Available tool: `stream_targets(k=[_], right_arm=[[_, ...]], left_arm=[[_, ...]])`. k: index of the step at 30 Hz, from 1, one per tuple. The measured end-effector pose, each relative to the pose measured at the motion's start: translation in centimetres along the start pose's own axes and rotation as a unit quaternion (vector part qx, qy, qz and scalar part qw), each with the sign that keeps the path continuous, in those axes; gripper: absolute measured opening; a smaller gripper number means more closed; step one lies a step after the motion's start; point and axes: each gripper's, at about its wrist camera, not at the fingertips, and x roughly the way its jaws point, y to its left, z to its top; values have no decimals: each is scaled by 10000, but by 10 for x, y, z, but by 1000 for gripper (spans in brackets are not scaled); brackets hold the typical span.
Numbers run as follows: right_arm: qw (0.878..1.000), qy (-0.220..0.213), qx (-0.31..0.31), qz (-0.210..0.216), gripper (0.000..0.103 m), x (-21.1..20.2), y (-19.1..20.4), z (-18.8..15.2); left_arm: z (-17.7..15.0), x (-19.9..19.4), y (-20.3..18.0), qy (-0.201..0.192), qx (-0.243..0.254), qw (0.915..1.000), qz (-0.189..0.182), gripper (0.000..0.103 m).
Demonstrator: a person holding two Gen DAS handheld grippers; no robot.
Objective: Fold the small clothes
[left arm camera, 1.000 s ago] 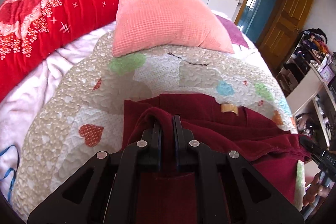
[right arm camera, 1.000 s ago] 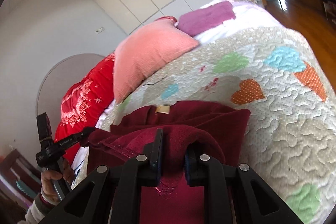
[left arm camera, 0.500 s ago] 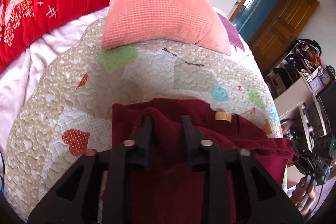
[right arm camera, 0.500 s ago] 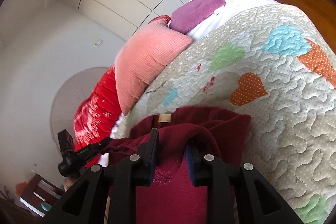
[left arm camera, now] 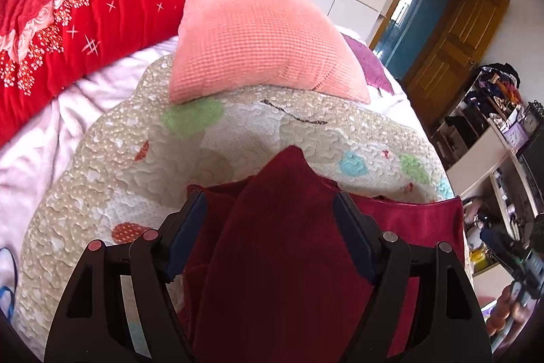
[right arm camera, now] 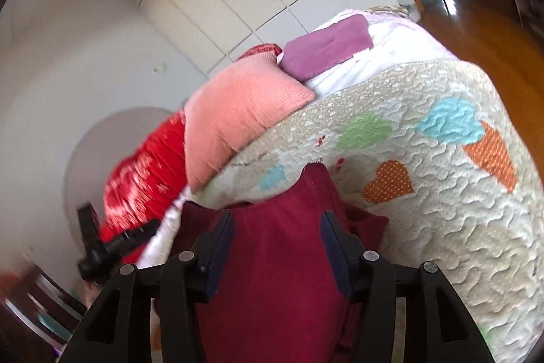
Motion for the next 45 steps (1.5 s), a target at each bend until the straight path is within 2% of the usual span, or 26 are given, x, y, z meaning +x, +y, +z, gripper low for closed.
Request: stream_targets(k=[3,7,10,14,17,23,28,33,38,42,45], right_arm=[[9985,113,-419,-335,41,21,11,-3],[9967,168,-429,-666,35,47,2,-2],[9960,190,-318,-813,34,68,-8,3],[9909,598,-307,-1168,34,106,-18,5],[9901,651,-235,-1221,34,115,-23,5],[9892,619,-316,-1288,34,92,-11,5],[9934,401,-395,-1001,34,47,10,-7],[9940,475,-471,-868,34,28,25,-31],[9930,585,-405,-940,34,30,22,-49],[9898,827,-381,-1100,36,47,11,-61],[9874,794,-526,-1262,36,48,17,-63]], left_arm=[[-3,18,-7,130,2,9998,162,77],[-1,42,-5,194,-43,9984,524,77],[4,64,4,332,-128,9956,871,77],[2,90,15,600,-206,9913,1157,77],[-3,104,18,700,-154,9880,1368,77],[-5,102,19,683,-161,9885,1342,77],[-7,74,13,441,-125,9919,1183,77],[-14,45,1,244,141,9931,1142,77],[-27,21,-6,133,303,9936,1082,77],[-41,14,-8,199,373,9936,1051,77],[-54,8,-7,297,340,9942,971,77]])
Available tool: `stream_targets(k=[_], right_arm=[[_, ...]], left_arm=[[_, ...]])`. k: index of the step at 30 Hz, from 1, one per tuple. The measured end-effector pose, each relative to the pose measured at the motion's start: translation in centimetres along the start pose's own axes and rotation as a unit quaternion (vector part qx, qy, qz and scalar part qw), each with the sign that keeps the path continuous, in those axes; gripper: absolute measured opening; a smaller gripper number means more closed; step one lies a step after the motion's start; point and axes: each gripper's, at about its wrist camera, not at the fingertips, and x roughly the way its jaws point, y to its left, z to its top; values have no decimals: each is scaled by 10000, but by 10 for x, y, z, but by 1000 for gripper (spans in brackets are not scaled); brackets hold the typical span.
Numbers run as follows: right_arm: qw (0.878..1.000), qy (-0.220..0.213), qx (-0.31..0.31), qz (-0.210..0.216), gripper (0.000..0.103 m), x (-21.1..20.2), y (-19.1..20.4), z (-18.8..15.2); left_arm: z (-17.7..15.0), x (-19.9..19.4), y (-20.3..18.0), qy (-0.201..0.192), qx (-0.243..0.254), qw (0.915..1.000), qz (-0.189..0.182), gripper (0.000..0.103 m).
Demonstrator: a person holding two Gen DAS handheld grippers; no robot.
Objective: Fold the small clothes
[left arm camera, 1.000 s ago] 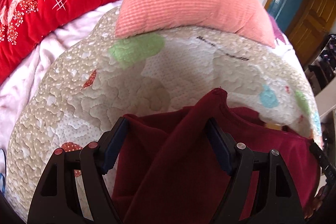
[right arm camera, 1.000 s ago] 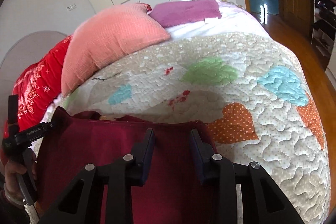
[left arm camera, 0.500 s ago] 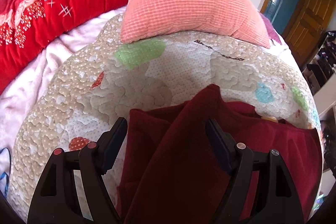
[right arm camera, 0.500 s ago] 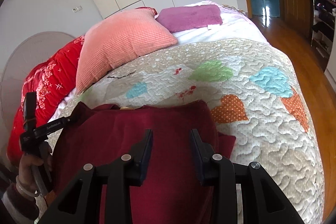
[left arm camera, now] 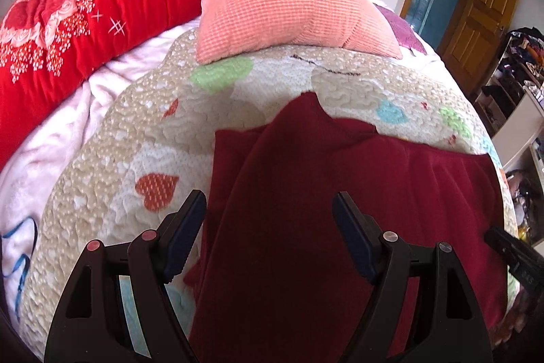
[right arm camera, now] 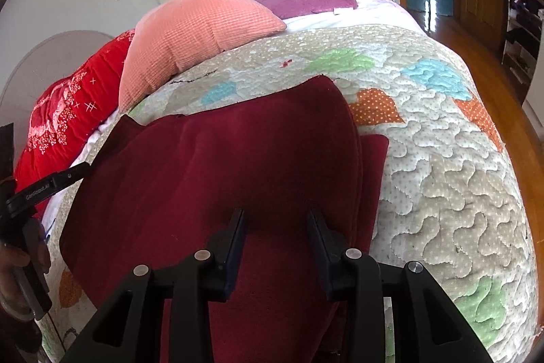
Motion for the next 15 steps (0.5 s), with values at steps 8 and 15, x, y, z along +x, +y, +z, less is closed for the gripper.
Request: stream_targets(k=[8,15], right_arm=[[9991,-68,-332,-253,42,-26,22,-13],[9989,14,-363,-307,44,-26,25,-24]], left_arm=[[-33,-20,6,50,-118,9992,-390,77],[-46,-27,13,67,-307,9985,-455,77]])
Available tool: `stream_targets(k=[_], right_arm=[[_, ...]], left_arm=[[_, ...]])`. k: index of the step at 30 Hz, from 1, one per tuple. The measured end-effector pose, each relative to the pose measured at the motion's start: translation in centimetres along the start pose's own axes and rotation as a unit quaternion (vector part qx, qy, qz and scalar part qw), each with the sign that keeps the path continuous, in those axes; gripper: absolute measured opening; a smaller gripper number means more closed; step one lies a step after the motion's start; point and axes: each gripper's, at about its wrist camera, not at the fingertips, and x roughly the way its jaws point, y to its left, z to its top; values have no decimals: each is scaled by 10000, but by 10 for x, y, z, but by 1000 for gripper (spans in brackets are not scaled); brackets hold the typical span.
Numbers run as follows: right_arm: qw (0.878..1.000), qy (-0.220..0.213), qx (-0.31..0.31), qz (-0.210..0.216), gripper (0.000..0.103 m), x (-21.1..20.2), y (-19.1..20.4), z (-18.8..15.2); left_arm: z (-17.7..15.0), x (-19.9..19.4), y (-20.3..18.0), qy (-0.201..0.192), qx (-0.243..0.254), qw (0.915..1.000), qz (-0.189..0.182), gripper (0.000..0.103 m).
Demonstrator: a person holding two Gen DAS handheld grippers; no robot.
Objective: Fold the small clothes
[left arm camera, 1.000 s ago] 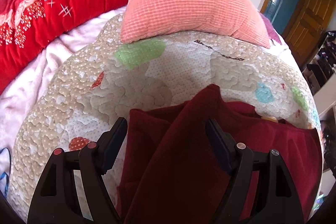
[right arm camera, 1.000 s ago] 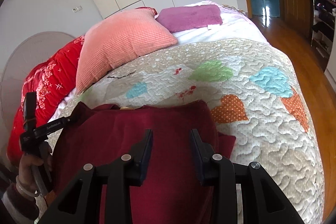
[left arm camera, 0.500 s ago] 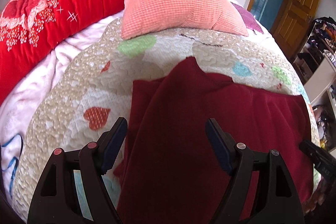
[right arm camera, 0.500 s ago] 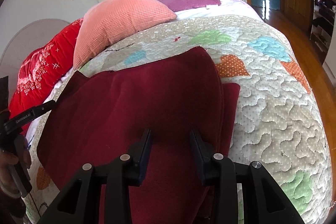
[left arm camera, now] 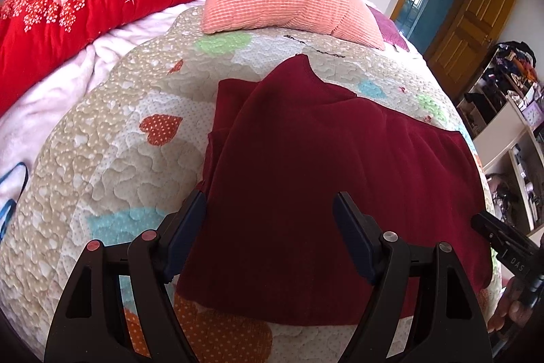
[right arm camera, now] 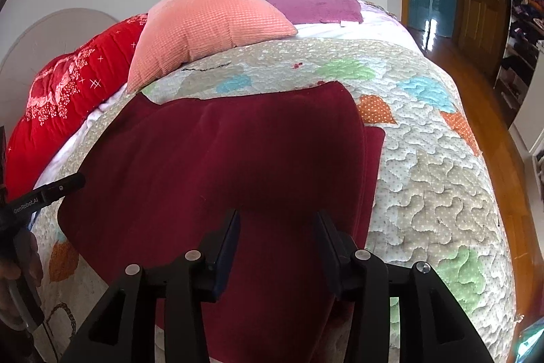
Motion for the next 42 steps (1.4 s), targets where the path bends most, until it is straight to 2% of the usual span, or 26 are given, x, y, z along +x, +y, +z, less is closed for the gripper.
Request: stream_targets(k=[8,14,22,32,40,42], right_arm=[[9999,94,-63,-80,49,11,1,-4],[9996,121,-205,-128,55,14,7,-6],[10000,43,-78,8,57,4,6,-7],[9995,-98,-299,63,57,-12,34,-4],[9991,-58,-412,44,57,7,54,6],[9993,87,-368,30,57,18,53,7]], left_arm=[[-4,6,2,97,-5,10000,8,77],[-10,17,2,308,45,9995,112,77],[-10,0,1,83,-154,9998,-8,77],[-20,-20,-1,-260,96,9996,-65,77],[-22,-16,12,-372,-32,9986,-376,77],[-22,-12,17,-333,-67,9983,-463,77]])
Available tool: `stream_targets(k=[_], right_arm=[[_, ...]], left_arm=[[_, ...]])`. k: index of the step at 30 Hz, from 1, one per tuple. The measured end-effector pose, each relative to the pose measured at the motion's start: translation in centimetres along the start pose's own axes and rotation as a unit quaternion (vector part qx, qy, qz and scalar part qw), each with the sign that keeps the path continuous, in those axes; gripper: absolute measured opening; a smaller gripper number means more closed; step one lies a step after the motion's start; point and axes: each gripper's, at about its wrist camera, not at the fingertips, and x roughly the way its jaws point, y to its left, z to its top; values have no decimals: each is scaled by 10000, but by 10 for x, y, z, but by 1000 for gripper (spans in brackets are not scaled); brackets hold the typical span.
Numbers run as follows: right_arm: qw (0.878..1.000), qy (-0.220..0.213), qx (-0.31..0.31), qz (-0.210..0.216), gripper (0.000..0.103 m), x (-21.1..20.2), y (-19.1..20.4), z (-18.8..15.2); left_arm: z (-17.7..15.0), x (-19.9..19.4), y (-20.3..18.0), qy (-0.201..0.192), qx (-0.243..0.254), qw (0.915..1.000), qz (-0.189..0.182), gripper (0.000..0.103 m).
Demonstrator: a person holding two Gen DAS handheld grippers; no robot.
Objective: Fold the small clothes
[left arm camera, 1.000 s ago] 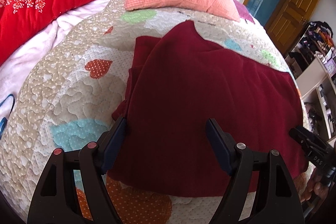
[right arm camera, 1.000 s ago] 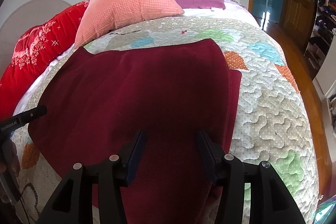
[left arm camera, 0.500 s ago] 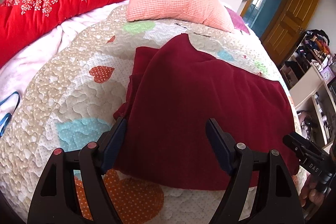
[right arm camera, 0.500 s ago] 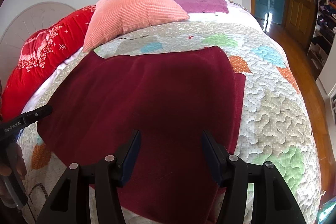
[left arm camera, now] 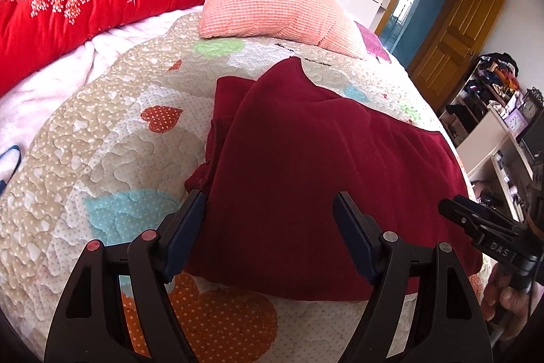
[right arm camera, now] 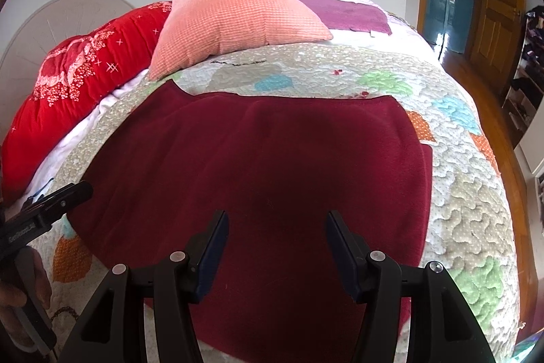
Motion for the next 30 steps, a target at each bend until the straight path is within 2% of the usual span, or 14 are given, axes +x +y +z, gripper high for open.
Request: stream_targets(k=[2,3,7,11,16,20,26,30], right_arm=[[9995,317,67,27,57,13,-2,1],[9994,330,86,11,57,14,-1,2],[9989,85,263,375,57,4,9,16],[9976,-13,133,676,57,11,33,38],[9960,136,71,885,57,42,61,55],[9935,766,-200,819,57,77,85,61],[9922,565,-350,1053,57,71,117,83],[9899,763,-480,1097,57,87,143,102]], left_arm=[[1,3,6,68,-93,9999,-117,77],[1,3,11,101,-197,9995,-233,77],[8,0,26,104,-469,9978,-452,77],[9,-1,35,199,-636,9955,-671,77],[5,7,38,325,-667,9960,-491,77],[4,11,40,373,-670,9961,-434,77],[5,16,49,440,-784,9949,-464,77],[6,18,52,469,-823,9943,-494,77]])
